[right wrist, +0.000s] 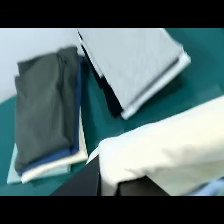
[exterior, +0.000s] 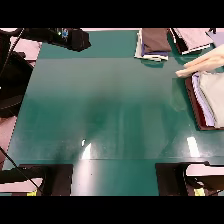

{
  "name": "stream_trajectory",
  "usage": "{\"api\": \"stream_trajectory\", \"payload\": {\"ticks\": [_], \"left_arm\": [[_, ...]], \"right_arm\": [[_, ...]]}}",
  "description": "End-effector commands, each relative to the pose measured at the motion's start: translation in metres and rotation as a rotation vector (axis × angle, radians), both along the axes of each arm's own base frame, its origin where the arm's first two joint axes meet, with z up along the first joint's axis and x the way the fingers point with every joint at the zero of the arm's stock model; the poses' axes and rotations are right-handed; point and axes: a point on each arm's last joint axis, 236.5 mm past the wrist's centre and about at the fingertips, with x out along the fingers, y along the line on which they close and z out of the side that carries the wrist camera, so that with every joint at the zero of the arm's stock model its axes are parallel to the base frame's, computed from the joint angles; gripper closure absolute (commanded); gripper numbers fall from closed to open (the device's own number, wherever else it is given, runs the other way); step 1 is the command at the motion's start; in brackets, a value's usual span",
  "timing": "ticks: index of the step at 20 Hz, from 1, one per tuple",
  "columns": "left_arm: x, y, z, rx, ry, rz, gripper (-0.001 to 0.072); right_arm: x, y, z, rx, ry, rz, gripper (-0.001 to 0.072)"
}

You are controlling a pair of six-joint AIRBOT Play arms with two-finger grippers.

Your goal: Fold the shirts.

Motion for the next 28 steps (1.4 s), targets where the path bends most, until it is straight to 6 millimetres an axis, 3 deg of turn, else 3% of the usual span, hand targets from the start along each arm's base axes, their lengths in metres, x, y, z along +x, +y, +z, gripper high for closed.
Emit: {"api": "stream_trajectory", "payload": {"ticks": [1,4,9,12,15,21,22,23,24,26,27,28], "left_arm": [[0.0,0.0,-0.001,0.001,0.003,-0.001,0.0683],[-0.001,0.0,-0.001,0.003,0.005,-0.001,0.0683],[-0.006,0.001,-0.007,0.022,0.032,-0.013,0.0683],[-0.007,0.001,-0.009,0.026,0.039,-0.015,0.0683],[-0.008,0.001,-0.01,0.027,0.042,-0.016,0.0683],[-0.013,0.002,-0.015,0.048,0.063,-0.03,0.0682],[-0.013,0.002,-0.015,0.049,0.064,-0.031,0.0682],[-0.013,0.003,-0.015,0.05,0.065,-0.031,0.0683],[-0.014,0.003,-0.016,0.051,0.067,-0.032,0.0683],[-0.014,0.003,-0.016,0.051,0.067,-0.032,0.0683],[-0.014,0.003,-0.016,0.051,0.068,-0.032,0.0682],[-0.014,0.003,-0.016,0.052,0.069,-0.032,0.0682]], "right_arm": [[-0.001,-0.001,0.056,-0.082,-0.084,0.012,0.069],[-0.013,0.0,0.072,-0.149,-0.054,0.032,0.0691],[-0.06,-0.021,0.047,-0.204,0.123,0.003,0.0691],[-0.101,-0.032,0.013,-0.26,0.261,-0.015,0.0691],[-0.148,-0.034,-0.032,-0.203,0.386,-0.053,0.069],[-0.233,-0.018,-0.128,-0.054,0.564,-0.134,0.0686],[-0.243,-0.017,-0.139,-0.028,0.58,-0.149,0.0619],[-0.253,-0.017,-0.148,-0.006,0.593,-0.169,0.0426],[-0.264,-0.019,-0.154,0.013,0.602,-0.194,0.0312],[-0.283,-0.03,-0.152,0.03,0.598,-0.258,0.0283],[-0.293,-0.039,-0.145,0.025,0.585,-0.301,0.0208],[-0.301,-0.046,-0.133,0.011,0.567,-0.339,0.0182]]}}
